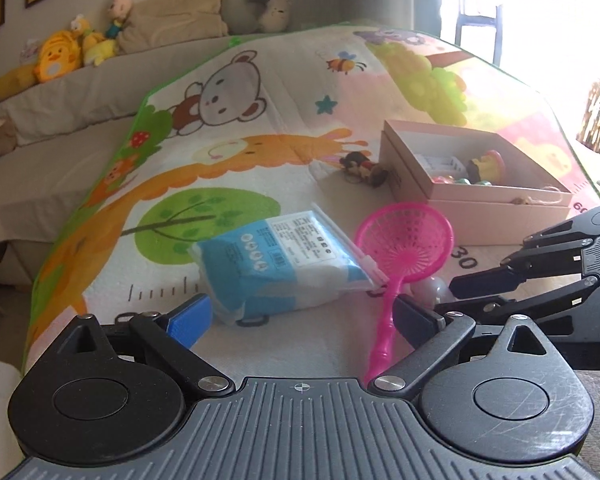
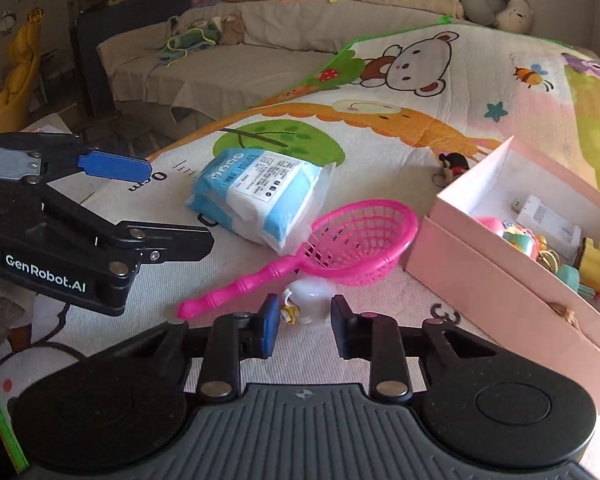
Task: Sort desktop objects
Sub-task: 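Move the right gripper down toward the white star toy on the mat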
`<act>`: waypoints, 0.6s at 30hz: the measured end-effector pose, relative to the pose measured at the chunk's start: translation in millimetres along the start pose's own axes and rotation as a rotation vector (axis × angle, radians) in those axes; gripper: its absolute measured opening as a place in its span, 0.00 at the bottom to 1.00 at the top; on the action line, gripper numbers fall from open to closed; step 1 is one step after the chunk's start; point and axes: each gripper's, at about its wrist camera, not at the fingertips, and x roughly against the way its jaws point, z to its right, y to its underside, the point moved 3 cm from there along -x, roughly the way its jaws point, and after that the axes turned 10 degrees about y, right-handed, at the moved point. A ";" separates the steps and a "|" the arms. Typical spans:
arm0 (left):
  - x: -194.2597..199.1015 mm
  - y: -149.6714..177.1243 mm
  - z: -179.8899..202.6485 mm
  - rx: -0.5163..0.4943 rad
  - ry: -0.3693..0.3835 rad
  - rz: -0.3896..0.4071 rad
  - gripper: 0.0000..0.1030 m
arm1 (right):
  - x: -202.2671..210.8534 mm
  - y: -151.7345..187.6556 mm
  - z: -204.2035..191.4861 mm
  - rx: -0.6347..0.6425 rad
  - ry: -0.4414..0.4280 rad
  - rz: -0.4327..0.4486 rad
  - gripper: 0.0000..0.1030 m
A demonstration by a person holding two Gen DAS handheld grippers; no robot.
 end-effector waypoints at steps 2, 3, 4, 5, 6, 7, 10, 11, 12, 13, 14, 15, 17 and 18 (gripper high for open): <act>-8.4 1.4 11.4 -0.016 0.032 -0.016 0.97 | 12.2 12.7 13.0 -0.016 0.044 -0.007 0.11; -12.3 1.8 16.2 -0.025 0.043 -0.022 0.97 | 18.0 20.0 20.0 -0.029 0.064 -0.015 0.08; -17.8 2.2 22.2 -0.036 0.053 -0.028 0.97 | 25.7 30.4 30.6 -0.051 0.094 -0.024 0.08; -25.6 3.0 28.7 -0.047 0.057 -0.036 0.97 | 30.5 37.1 37.6 -0.069 0.118 -0.030 0.08; -33.0 2.5 33.1 -0.053 0.059 -0.046 0.96 | 36.3 45.6 47.1 -0.096 0.152 -0.039 0.09; -39.9 1.2 36.4 -0.057 0.061 -0.056 0.94 | 41.9 53.7 56.3 -0.128 0.175 -0.044 0.09; -58.6 -2.5 42.7 -0.063 0.055 -0.085 0.75 | 54.0 70.5 76.3 -0.222 0.207 -0.043 0.09; -63.8 -3.2 43.8 -0.066 0.044 -0.095 0.67 | 56.5 74.0 80.2 -0.241 0.215 -0.039 0.09; -66.2 -3.6 44.7 -0.069 0.043 -0.101 0.57 | 58.4 76.5 81.9 -0.254 0.217 -0.038 0.09; -67.3 -3.6 45.3 -0.070 0.045 -0.107 0.52 | 60.3 79.5 83.2 -0.268 0.216 -0.036 0.09; -66.4 -3.2 45.5 -0.068 0.054 -0.110 0.43 | 61.9 81.0 82.3 -0.273 0.214 -0.033 0.10; -64.4 -2.3 45.5 -0.071 0.057 -0.111 0.33 | 62.0 81.1 81.3 -0.270 0.214 -0.031 0.10; -59.3 0.3 44.9 -0.072 0.055 -0.111 0.22 | 60.2 77.9 77.5 -0.249 0.212 -0.024 0.12; -56.0 2.4 43.7 -0.065 0.055 -0.112 0.18 | 58.9 74.9 75.3 -0.240 0.208 -0.019 0.15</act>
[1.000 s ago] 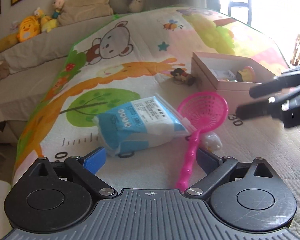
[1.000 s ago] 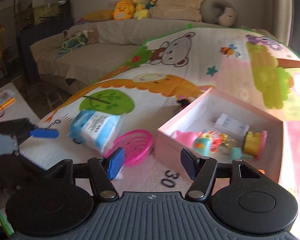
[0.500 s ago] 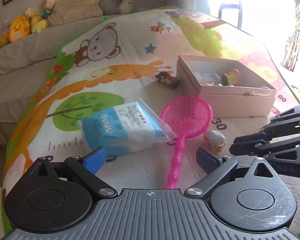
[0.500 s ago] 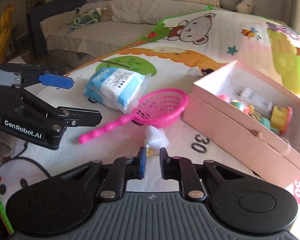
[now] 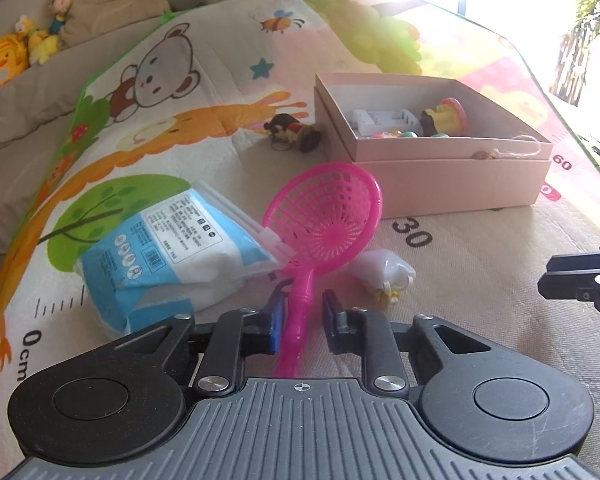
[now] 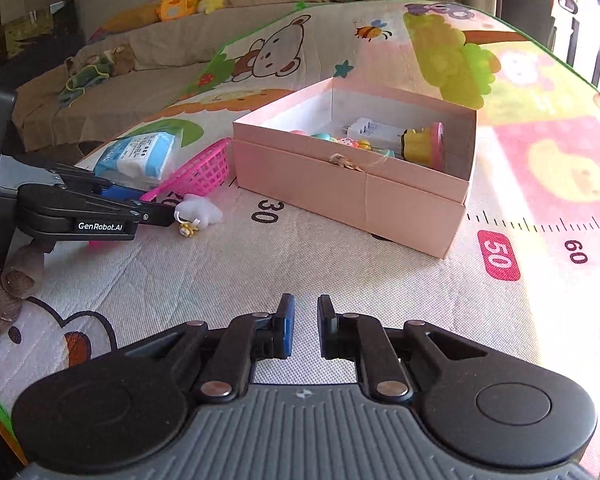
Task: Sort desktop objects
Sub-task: 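Move the right gripper down toward the white star toy on the mat, then grasp the white star toy with the right gripper while the left grasps the pink net scoop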
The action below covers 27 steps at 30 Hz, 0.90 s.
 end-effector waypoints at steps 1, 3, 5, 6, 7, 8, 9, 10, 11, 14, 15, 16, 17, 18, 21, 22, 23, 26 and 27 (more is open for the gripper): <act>4.0 3.1 -0.8 0.007 0.003 -0.001 0.16 | -1.0 -3.6 -4.7 0.011 -0.005 0.008 0.20; 14.8 11.8 -0.5 0.014 0.017 -0.004 0.15 | -2.9 -10.8 -13.3 0.034 -0.015 0.023 0.32; 27.8 23.1 1.7 0.007 0.041 -0.008 0.14 | -5.3 -18.8 -24.1 0.062 -0.023 0.040 0.43; 33.2 28.2 2.7 0.003 0.050 -0.010 0.14 | -6.2 -22.8 -30.8 0.081 -0.031 0.049 0.48; 40.0 34.6 3.9 -0.001 0.059 -0.013 0.14 | -7.4 -26.9 -38.1 0.104 -0.044 0.058 0.53; 46.1 40.0 4.9 -0.004 0.070 -0.017 0.14 | -9.4 -30.6 -45.4 0.126 -0.055 0.064 0.54; 51.4 44.1 5.6 -0.005 0.081 -0.019 0.14 | -13.2 -35.1 -53.6 0.153 -0.065 0.067 0.56; 55.3 47.1 6.3 -0.006 0.089 -0.021 0.14 | -18.2 -39.0 -61.3 0.175 -0.072 0.065 0.56; 60.0 50.4 7.3 -0.010 0.099 -0.023 0.14 | -23.6 -42.5 -67.9 0.191 -0.077 0.060 0.56; 67.9 52.9 8.6 -0.021 0.116 -0.012 0.17 | -40.4 -51.2 -82.3 0.225 -0.099 0.033 0.56; 69.0 52.1 8.3 -0.020 0.115 -0.002 0.24 | -47.1 -52.7 -85.2 0.228 -0.098 0.021 0.55; 69.0 50.4 7.7 -0.017 0.113 0.005 0.32 | -51.1 -53.7 -86.1 0.224 -0.099 0.011 0.52; 68.2 47.8 6.7 -0.010 0.108 0.019 0.51 | -53.5 -54.0 -86.0 0.217 -0.108 0.001 0.47; 66.8 45.0 5.6 -0.003 0.099 0.030 0.67 | -53.6 -53.8 -84.8 0.209 -0.119 -0.002 0.37; 58.2 32.7 4.2 0.007 0.092 0.047 0.82 | -46.9 -50.7 -77.6 0.196 -0.111 0.009 0.35; 53.5 28.0 4.4 0.009 0.093 0.044 0.85 | -43.3 -48.5 -73.5 0.191 -0.105 0.011 0.35; 48.2 23.0 5.6 0.007 0.096 0.039 0.88 | -40.6 -46.9 -68.9 0.187 -0.100 0.011 0.35; 31.4 10.9 10.9 -0.008 0.107 0.028 0.93 | -32.2 -39.2 -53.7 0.174 -0.070 0.008 0.35; 27.3 8.7 11.7 -0.007 0.105 0.020 0.93 | -29.8 -36.1 -48.6 0.169 -0.059 0.006 0.35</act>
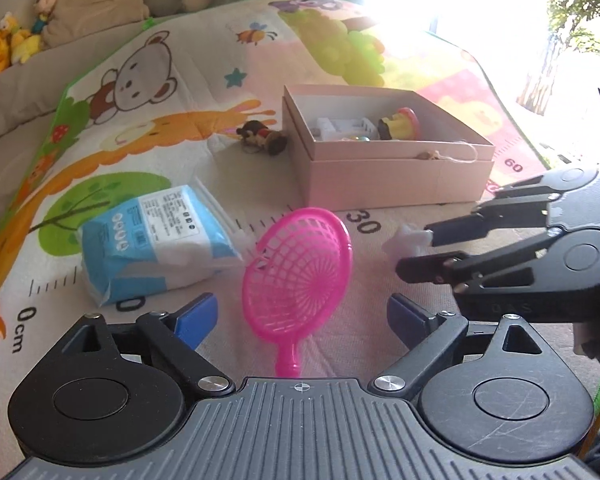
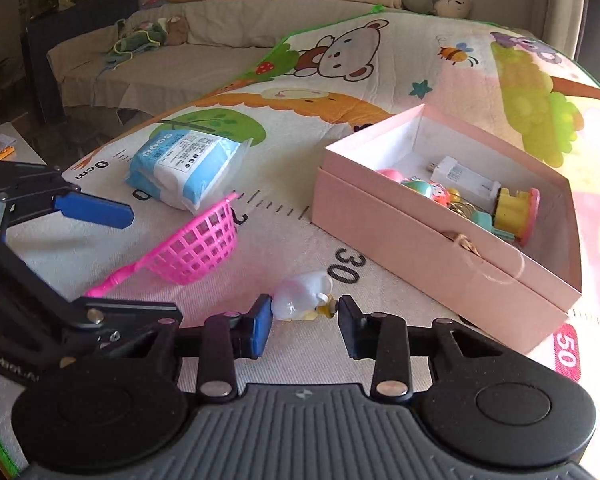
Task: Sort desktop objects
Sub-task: 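Grasp the white star toy with the right gripper while the left grasps the pink net scoop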
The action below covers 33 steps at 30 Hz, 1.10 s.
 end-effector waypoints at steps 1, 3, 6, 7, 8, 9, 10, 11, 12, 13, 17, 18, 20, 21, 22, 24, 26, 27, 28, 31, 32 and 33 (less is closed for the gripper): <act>-5.0 -1.9 0.5 0.004 0.001 -0.010 0.93 | 3.8 6.1 6.7 -0.010 0.019 -0.006 0.35; -11.1 -4.5 0.5 0.017 0.005 -0.023 0.93 | 10.0 16.7 17.5 -0.026 0.049 -0.017 0.35; -12.3 -5.3 8.3 0.001 0.035 -0.015 0.93 | 20.5 34.6 32.5 -0.045 0.097 -0.025 0.35; -10.6 -4.9 12.9 -0.014 0.060 -0.006 0.93 | 24.0 40.6 37.5 -0.054 0.112 -0.028 0.35; -8.2 -3.7 19.2 -0.036 0.095 0.006 0.93 | 26.8 45.2 41.6 -0.067 0.121 -0.028 0.35; -5.9 -2.2 25.8 -0.059 0.129 0.015 0.94 | 29.1 47.7 44.2 -0.078 0.126 -0.026 0.36; -3.6 -0.7 30.4 -0.078 0.155 0.020 0.94 | 31.0 50.4 47.4 -0.091 0.130 -0.023 0.39; -0.7 1.8 37.8 -0.106 0.184 0.028 0.95 | 33.1 53.1 49.8 -0.105 0.135 -0.019 0.42; 1.2 3.6 42.3 -0.125 0.195 0.033 0.95 | 34.3 54.0 51.5 -0.117 0.138 -0.015 0.46; 3.5 5.3 44.8 -0.138 0.196 0.036 0.96 | 34.8 54.3 52.5 -0.126 0.139 -0.011 0.49; 12.4 7.6 41.7 -0.130 0.181 0.059 0.97 | 35.7 54.1 52.5 -0.147 0.133 0.005 0.58; 14.8 7.0 38.1 -0.117 0.174 0.064 0.97 | 36.4 54.0 51.8 -0.147 0.133 0.012 0.61; 16.0 5.8 30.6 -0.092 0.138 0.068 0.98 | 37.3 53.5 50.0 -0.143 0.134 0.019 0.63; 14.7 4.1 24.3 -0.074 0.107 0.065 0.98 | 37.5 53.2 49.4 -0.142 0.134 0.021 0.65; 12.1 3.1 19.9 -0.058 0.083 0.059 0.98 | 37.8 52.9 48.9 -0.142 0.135 0.023 0.66; 2.9 -0.9 4.7 0.010 0.036 0.028 0.98 | 38.0 52.5 47.9 -0.141 0.133 0.025 0.67; -7.2 -3.7 -9.3 0.084 0.040 -0.001 0.98 | 38.6 53.0 46.7 -0.141 0.131 0.026 0.68; -11.8 -4.7 -14.5 0.121 0.053 -0.014 0.98 | 38.8 53.2 46.1 -0.141 0.129 0.026 0.69; -15.0 -5.8 -17.6 0.148 0.067 -0.023 0.98 | 38.9 53.5 45.4 -0.141 0.127 0.026 0.69; -23.1 -8.9 -23.2 0.215 0.118 -0.036 0.98 | 38.3 53.9 43.7 -0.137 0.124 0.023 0.70; -25.1 -10.4 -21.9 0.220 0.120 -0.034 0.98 | 37.7 53.8 43.3 -0.135 0.123 0.022 0.70; -26.7 -12.2 -20.7 0.226 0.128 -0.036 0.98 | 36.6 53.1 42.8 -0.133 0.122 0.022 0.70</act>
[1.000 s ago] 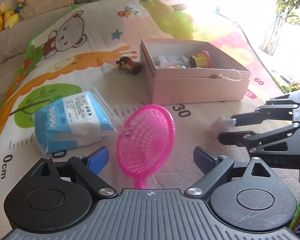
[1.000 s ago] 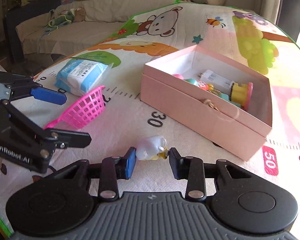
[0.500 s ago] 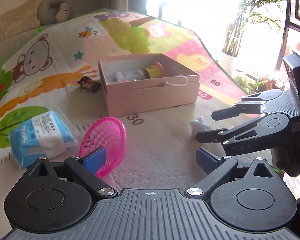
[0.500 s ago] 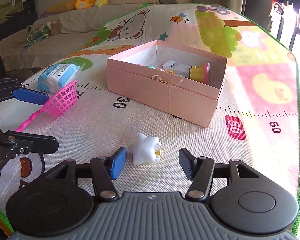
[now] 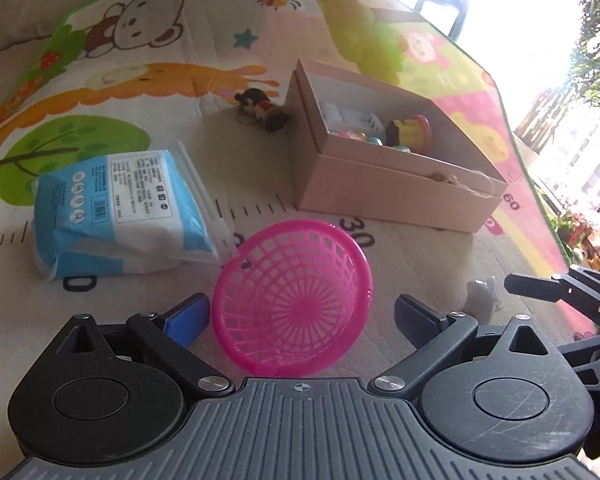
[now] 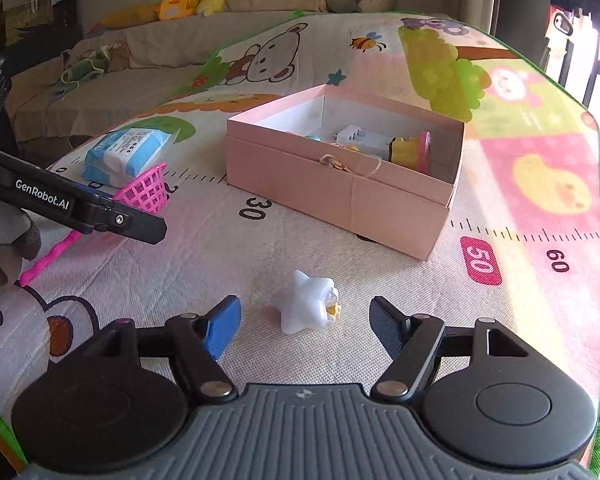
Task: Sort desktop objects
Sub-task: 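Grasp the white star toy with the right gripper while the left grasps the pink net scoop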
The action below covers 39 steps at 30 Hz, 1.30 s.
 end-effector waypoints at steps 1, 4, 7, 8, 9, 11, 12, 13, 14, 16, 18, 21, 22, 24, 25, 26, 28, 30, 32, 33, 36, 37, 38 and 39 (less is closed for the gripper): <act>-0.6 -1.3 0.9 0.008 0.009 -0.002 0.98 | -0.9 -0.5 -0.7 0.002 0.000 0.000 0.70; 2.5 -1.6 13.9 -0.013 0.083 -0.001 0.98 | -4.3 -1.9 -2.6 0.006 0.000 -0.002 0.70; 11.8 4.3 32.1 -0.101 0.132 0.006 0.98 | -5.3 -1.1 -3.1 0.008 -0.003 -0.003 0.70; 14.7 7.3 38.0 -0.136 0.126 0.009 0.98 | -5.5 -0.7 -3.0 0.009 -0.002 -0.004 0.70; 16.4 9.9 42.6 -0.170 0.105 0.014 0.98 | -5.7 -0.3 -2.9 0.009 -0.001 -0.005 0.70; 15.2 13.9 50.3 -0.259 0.003 0.027 0.98 | -6.3 0.5 -1.8 0.007 0.001 -0.006 0.70; 13.2 15.3 52.1 -0.296 -0.047 0.030 0.98 | -6.6 0.8 -1.2 0.006 0.002 -0.007 0.70; 11.3 16.7 53.6 -0.321 -0.077 0.031 0.98 | -7.0 1.2 -0.9 0.003 0.003 -0.008 0.70; 8.3 17.7 54.7 -0.346 -0.100 0.025 0.98 | -7.3 1.2 -0.9 0.003 0.004 -0.008 0.70; 4.3 20.2 55.4 -0.369 -0.116 0.013 0.98 | -7.5 1.5 -0.5 0.002 0.006 -0.008 0.70; 1.7 21.9 56.5 -0.376 -0.110 0.003 0.98 | -7.0 1.9 0.0 0.002 0.009 -0.007 0.70; 0.5 23.2 58.3 -0.384 -0.102 0.000 0.98 | -6.3 2.8 0.9 0.008 0.020 -0.006 0.70; 0.0 23.1 58.0 -0.383 -0.099 -0.001 0.98 | -6.1 3.2 1.2 0.009 0.021 -0.007 0.70; -1.1 22.8 56.7 -0.377 -0.099 -0.004 0.98 | -6.3 3.5 1.6 0.008 0.021 -0.008 0.70; -1.7 22.5 55.4 -0.370 -0.102 -0.005 0.98 | -6.1 3.9 1.7 0.008 0.021 -0.008 0.70; -2.3 21.8 53.7 -0.360 -0.109 -0.005 0.98 | -6.1 3.9 1.7 0.008 0.020 -0.008 0.70; -3.2 19.9 48.8 -0.333 -0.121 -0.007 0.98 | -5.7 3.8 2.0 0.007 0.019 -0.005 0.70; -4.4 17.8 44.2 -0.308 -0.124 -0.009 0.98 | -5.3 3.6 1.8 0.007 0.019 -0.003 0.70; -5.7 16.4 43.0 -0.300 -0.119 -0.007 0.98 | -5.6 2.8 1.2 0.008 0.017 -0.002 0.70; -6.3 15.9 42.7 -0.295 -0.118 -0.005 0.94 | -6.1 2.6 1.1 0.008 0.016 -0.002 0.70; -11.2 14.0 39.4 -0.266 -0.110 -0.027 0.74 | -9.0 0.8 0.5 0.004 0.018 0.000 0.70; -12.3 13.5 37.9 -0.254 -0.104 -0.033 0.74 | -10.5 -0.1 0.4 -0.001 0.018 -0.001 0.70; -13.0 13.2 36.9 -0.248 -0.103 -0.034 0.73 | -12.1 -1.3 0.7 -0.006 0.015 -0.003 0.70; -12.8 12.9 36.6 -0.248 -0.102 -0.034 0.73 | -13.9 -2.5 1.3 -0.014 0.010 -0.006 0.67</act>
